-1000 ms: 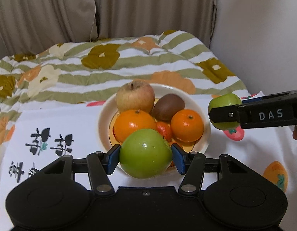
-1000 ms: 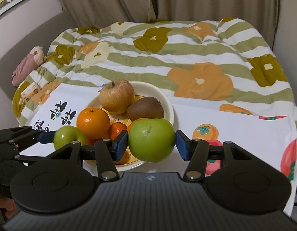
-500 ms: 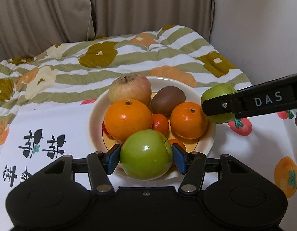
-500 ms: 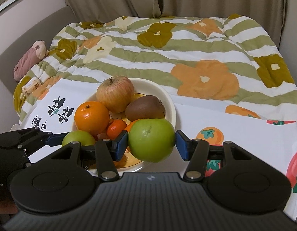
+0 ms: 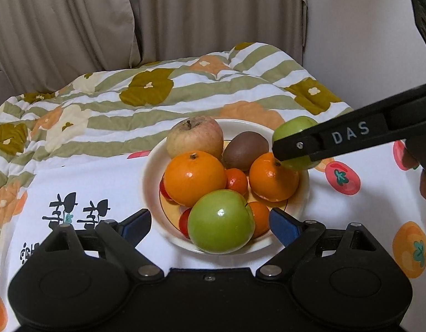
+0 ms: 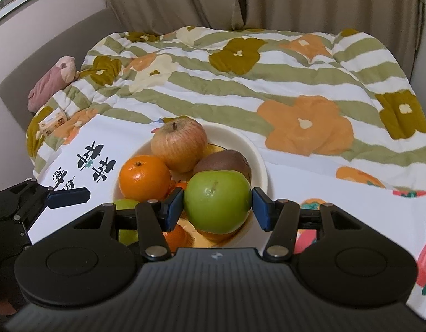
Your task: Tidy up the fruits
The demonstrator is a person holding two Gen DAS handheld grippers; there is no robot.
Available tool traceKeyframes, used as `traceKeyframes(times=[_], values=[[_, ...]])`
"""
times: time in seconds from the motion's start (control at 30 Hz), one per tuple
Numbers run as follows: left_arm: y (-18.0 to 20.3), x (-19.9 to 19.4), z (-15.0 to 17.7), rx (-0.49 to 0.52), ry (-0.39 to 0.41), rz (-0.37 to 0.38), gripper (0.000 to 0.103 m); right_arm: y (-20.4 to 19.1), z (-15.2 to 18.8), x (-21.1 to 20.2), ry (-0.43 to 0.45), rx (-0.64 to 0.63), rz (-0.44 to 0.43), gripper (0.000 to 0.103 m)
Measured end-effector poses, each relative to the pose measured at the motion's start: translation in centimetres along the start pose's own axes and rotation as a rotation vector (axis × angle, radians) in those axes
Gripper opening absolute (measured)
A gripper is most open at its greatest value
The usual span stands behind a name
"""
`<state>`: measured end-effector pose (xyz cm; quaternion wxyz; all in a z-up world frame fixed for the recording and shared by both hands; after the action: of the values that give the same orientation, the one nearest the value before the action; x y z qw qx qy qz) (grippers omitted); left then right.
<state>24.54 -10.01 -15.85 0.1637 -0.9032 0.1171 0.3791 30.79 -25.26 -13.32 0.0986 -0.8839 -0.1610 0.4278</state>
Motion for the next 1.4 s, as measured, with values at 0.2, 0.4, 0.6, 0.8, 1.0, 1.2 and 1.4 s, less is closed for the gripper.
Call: traceKeyframes(times=[0.2, 0.4, 0.6, 0.8, 1.0, 1.2, 1.4], values=[[-0.5, -0.5, 0.0, -0.023, -0.002, -0.009, 0.095, -1.1, -0.9, 1.4, -0.003, -0.052, -0.025, 0.068], [-1.5, -1.1, 0.6, -0.055, -0.023, -0.044, 0.095, -1.6, -1.6, 3.3, -0.01, -0.085, -0.058, 0.068], [-2.0, -1.5, 0.9, -0.078, -0.037, -0.056, 0.095, -2.0, -1.8, 4.2, -0.022, -0.095, -0.088, 0.069], [-2.1, -2.4, 1.0, -0.085, -0.025, -0.054, 0.095, -2.7, -2.2, 2.5, 0.049, -0.085, -0.115, 0.103], [-2.1, -4.3, 1.3, -0.084, 0.008, -0.042, 0.095, -2.7, -1.8, 0.1, 0.067, -0.009, -0.083, 0.103], [-2.7, -7.7, 1.7, -0.083, 0.062, -0.025, 0.095, -3.7, -0.8, -4.5, 0.128, 0.021, -0.015, 0.103], [-3.6, -12.3, 2.0, -0.083, 0.131, 0.002, 0.095, -5.4, 1.3, -10.3, 0.185, 0.067, 0.077, 0.103]])
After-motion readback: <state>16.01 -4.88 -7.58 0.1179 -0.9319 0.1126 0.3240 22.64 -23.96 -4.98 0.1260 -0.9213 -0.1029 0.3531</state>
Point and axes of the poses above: each gripper's, at about its wrist camera, not at the fingertips, and x roughly the way its jaws point, y to its right, z to its underside, the point moved 5 cm from there along x, roughly the way its jaws point, and after that the axes turned 10 degrees about x, right-handed, at the moved point
